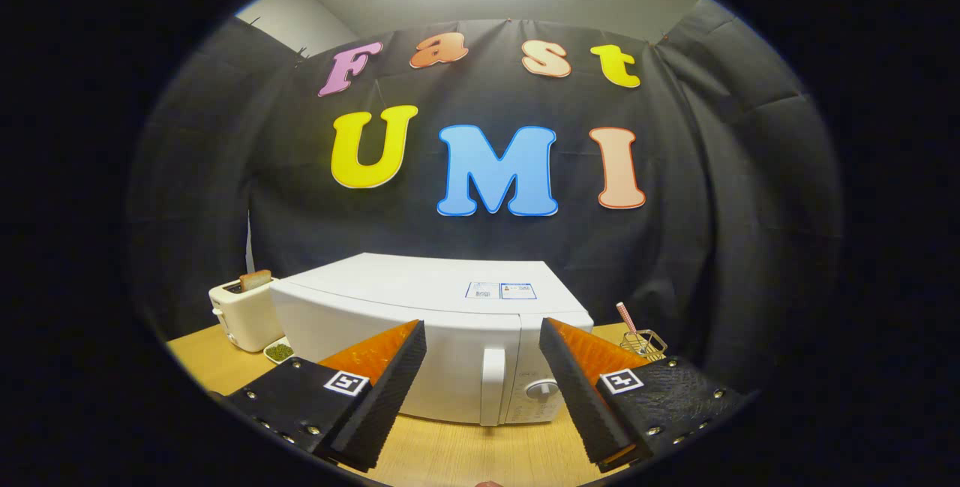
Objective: Open the microwave, put the food inside, and close the microwave door.
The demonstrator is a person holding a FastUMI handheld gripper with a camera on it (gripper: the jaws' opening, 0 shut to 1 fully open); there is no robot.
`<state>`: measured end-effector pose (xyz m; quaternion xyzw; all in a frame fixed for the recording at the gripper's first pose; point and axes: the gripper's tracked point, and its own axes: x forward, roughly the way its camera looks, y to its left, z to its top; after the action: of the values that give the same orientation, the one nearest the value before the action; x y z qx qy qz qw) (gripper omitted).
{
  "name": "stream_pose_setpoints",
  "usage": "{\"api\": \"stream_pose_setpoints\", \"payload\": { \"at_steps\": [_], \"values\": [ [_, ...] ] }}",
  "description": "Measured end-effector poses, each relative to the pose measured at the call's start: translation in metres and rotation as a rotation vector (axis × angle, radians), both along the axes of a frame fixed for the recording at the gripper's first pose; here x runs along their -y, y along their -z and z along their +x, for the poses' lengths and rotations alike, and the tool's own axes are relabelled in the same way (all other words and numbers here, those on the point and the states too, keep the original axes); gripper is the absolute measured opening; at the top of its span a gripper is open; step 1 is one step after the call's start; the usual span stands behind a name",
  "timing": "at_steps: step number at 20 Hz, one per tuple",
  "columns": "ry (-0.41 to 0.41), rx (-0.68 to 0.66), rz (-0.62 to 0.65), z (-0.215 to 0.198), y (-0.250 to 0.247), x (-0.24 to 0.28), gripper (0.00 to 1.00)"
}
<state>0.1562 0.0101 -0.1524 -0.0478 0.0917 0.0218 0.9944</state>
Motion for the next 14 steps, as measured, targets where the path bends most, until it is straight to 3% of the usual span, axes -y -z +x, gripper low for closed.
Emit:
{"api": "stream_pose_setpoints", "payload": {
  "at_steps": [14],
  "values": [
    [0.042, -0.203, 0.003, 0.033, 0.098, 0.019, 0.96]
  ]
}}
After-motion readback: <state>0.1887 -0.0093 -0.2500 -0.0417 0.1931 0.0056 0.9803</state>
